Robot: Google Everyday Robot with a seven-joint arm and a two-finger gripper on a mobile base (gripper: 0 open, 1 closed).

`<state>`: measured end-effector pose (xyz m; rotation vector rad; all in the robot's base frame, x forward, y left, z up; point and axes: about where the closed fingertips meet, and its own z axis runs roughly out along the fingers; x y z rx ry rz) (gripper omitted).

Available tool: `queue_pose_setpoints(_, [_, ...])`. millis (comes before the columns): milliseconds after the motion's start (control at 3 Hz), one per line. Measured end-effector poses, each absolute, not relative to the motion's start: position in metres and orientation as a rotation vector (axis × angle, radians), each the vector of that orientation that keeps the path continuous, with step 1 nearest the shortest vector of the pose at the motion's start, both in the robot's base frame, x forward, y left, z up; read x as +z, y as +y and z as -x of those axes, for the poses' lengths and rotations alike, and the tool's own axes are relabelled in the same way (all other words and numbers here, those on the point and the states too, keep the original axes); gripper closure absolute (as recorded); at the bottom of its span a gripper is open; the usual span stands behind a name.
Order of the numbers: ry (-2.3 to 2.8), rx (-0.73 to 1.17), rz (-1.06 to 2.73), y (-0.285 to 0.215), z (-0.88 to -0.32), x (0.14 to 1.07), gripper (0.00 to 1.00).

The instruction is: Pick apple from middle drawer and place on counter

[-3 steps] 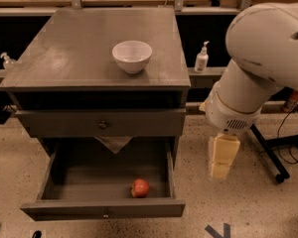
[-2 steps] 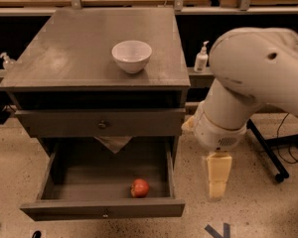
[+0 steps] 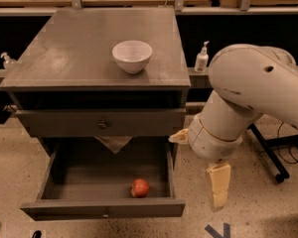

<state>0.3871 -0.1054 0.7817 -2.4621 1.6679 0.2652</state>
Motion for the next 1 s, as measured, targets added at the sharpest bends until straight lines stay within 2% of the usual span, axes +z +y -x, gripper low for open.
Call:
queue_pose_setpoints(333, [1.586,0.329,2.592,-0.1,-0.385,0.765,0.0])
queue_pose_setpoints(667, [1.29,0.555,2.871,-0.091,-0.362,0.739,0.0])
queue_pose_setpoints(1000, [1.126,0.615,2.954,-0.095,-0.353,0.738,0.0])
